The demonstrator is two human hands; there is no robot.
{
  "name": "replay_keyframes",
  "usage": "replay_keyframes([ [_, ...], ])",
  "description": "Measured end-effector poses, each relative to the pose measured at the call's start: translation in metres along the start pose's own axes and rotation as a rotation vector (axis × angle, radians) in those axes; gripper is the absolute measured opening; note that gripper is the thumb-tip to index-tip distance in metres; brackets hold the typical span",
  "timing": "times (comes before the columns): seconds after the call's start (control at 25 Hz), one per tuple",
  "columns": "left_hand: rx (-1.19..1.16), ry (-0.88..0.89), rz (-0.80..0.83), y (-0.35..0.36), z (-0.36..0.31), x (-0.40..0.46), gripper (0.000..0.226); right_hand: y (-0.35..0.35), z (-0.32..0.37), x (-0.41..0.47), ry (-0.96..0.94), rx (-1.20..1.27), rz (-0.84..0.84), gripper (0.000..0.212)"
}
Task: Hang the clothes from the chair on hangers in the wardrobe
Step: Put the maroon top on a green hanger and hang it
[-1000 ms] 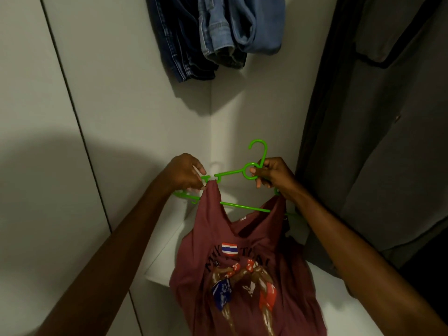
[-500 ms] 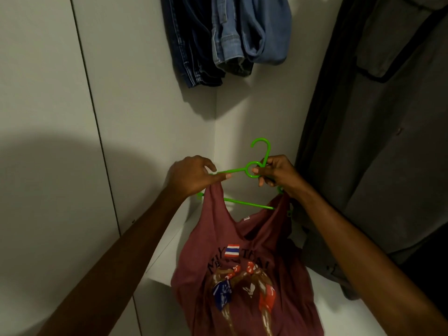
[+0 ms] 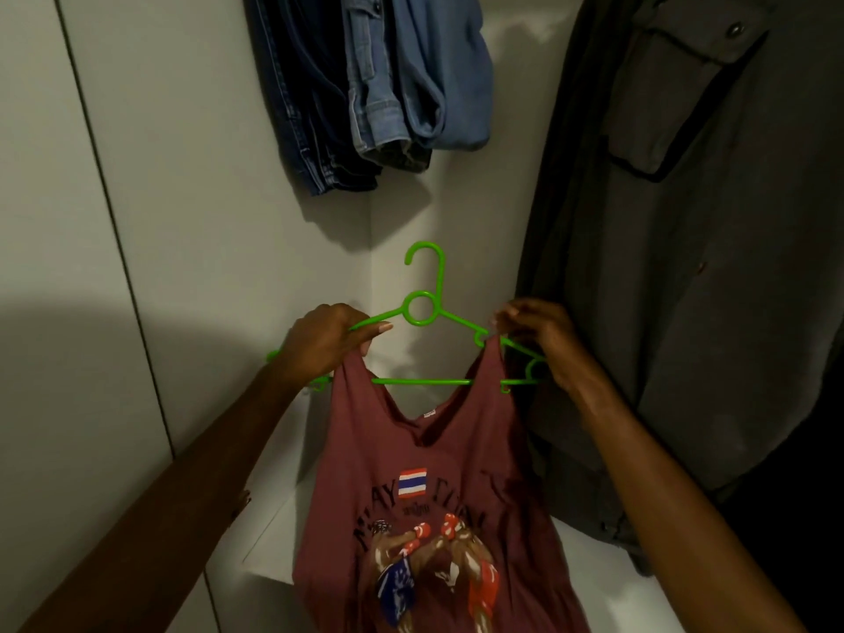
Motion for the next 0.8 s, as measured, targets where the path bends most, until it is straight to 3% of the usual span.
replay_keyframes([
  [0.16, -0.06, -0.002, 0.009, -0.01, 0.0, 0.01, 0.055, -0.026, -0.005, -0.03, 0.015, -0.12, 0.145, 0.049],
  [0.4, -0.285, 0.031, -0.058, -0.027, -0.007, 0.02, 0.051, -0.036, 0.031, -0.032, -0.08, -0.011, 0.082, 0.023],
  [0.6, -0.271, 0.07, -0.146, -0.054, -0.008, 0.018, 0.05, -0.004, 0.067, -0.051, -0.109, -0.179, 0.33, 0.027],
  [0.68, -0.323, 0.066, -0.152, -0.064, -0.008, 0.014, 0.051, 0.005, 0.094, -0.062, -0.152, -0.29, 0.432, 0.037],
  [0.8, -0.431, 0.106, -0.136, -0.07, -0.016, 0.004, 0.054, 0.019, 0.121, -0.08, -0.005, -0.335, 0.613, 0.046],
])
Point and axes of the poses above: each hand's wrist, its own x-axis towards the middle knuckle, its own y-axis out of the palm, z = x × y, the point moved 6 cm from there along x, towards the middle knuckle, and after that the axes turned 11 degrees about x, right-handed, at the moved point
